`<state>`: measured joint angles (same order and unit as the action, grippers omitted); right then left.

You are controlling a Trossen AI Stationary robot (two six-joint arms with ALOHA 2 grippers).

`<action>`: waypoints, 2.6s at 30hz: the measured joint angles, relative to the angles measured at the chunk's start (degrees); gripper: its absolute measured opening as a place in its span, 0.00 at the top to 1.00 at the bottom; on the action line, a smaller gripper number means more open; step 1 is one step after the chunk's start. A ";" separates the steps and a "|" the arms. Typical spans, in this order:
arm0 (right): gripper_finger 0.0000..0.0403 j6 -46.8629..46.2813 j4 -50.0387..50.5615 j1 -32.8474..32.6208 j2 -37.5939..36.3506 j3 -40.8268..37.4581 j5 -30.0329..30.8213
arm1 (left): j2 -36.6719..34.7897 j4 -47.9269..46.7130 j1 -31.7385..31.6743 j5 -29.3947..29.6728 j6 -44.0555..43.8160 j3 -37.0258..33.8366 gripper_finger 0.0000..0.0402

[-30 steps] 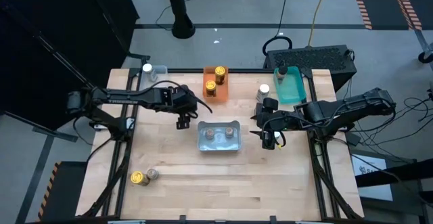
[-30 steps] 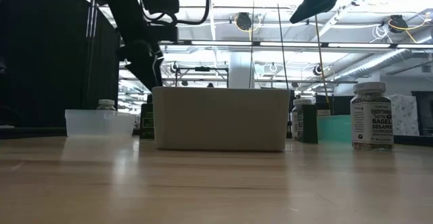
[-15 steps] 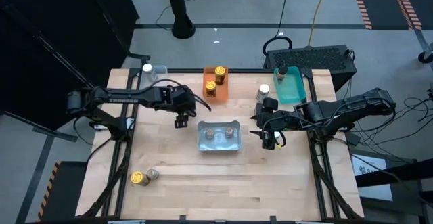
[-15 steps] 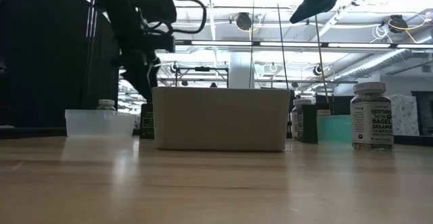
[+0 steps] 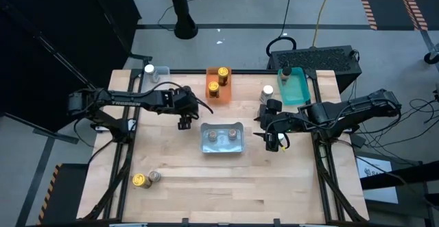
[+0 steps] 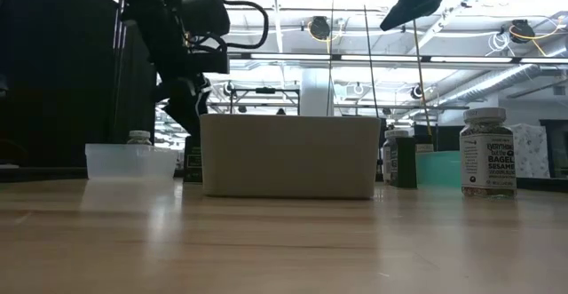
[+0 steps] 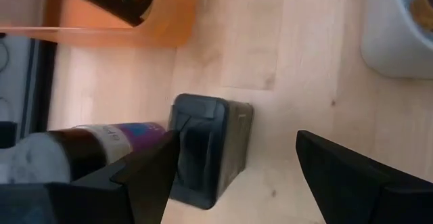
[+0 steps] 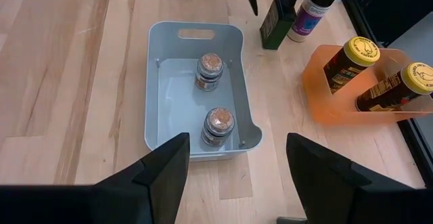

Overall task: Sort spices by type
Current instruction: Put the left black seasoning can into the green bin

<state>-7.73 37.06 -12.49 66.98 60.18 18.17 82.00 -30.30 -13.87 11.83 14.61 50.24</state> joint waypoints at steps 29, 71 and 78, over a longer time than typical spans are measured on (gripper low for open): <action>0.43 -0.60 -0.07 0.00 0.00 0.00 0.00 | 4.25 0.71 -3.41 -1.08 0.70 -0.02 0.25; 0.43 12.55 -23.01 0.00 6.61 0.00 1.27 | -8.73 21.18 18.49 0.40 -9.60 3.89 0.64; 0.36 13.01 -27.47 0.96 9.60 0.00 1.27 | -4.52 30.25 21.55 2.39 -9.26 3.87 0.63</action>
<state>5.28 9.59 -11.53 76.58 60.18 19.44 77.48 -0.06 7.69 14.21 5.35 54.11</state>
